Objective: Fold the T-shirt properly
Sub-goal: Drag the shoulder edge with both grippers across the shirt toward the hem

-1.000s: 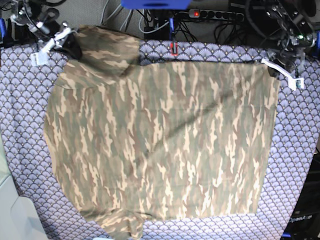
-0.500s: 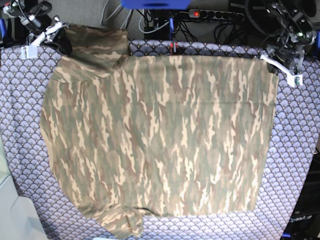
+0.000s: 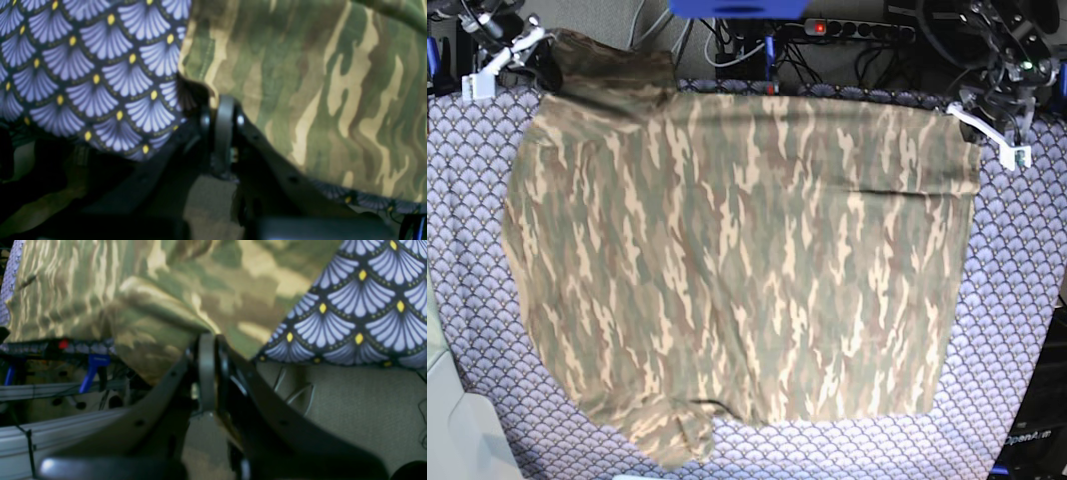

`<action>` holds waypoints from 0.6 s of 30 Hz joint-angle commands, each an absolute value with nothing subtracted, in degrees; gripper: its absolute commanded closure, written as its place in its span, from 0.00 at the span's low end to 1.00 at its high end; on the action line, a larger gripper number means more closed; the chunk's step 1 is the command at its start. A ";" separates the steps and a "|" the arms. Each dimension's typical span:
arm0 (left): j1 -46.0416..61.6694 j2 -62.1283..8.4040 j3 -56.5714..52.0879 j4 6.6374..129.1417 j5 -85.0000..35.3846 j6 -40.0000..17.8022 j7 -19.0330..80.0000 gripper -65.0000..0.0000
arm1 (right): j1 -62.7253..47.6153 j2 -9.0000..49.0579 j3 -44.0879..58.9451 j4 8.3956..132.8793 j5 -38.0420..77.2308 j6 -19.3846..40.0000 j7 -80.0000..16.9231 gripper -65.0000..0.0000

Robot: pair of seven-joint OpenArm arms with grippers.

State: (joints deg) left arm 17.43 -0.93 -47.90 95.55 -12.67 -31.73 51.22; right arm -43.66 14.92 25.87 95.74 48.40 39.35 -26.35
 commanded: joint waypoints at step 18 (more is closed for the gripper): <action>11.56 -1.80 -48.13 102.73 -12.79 -31.08 54.29 1.00 | -40.40 16.13 26.42 102.11 49.71 40.00 -25.45 1.00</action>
State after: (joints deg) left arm 11.84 -1.06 -47.88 101.56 -12.45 -31.31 55.02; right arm -39.97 15.35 25.93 101.25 48.56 39.24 -26.76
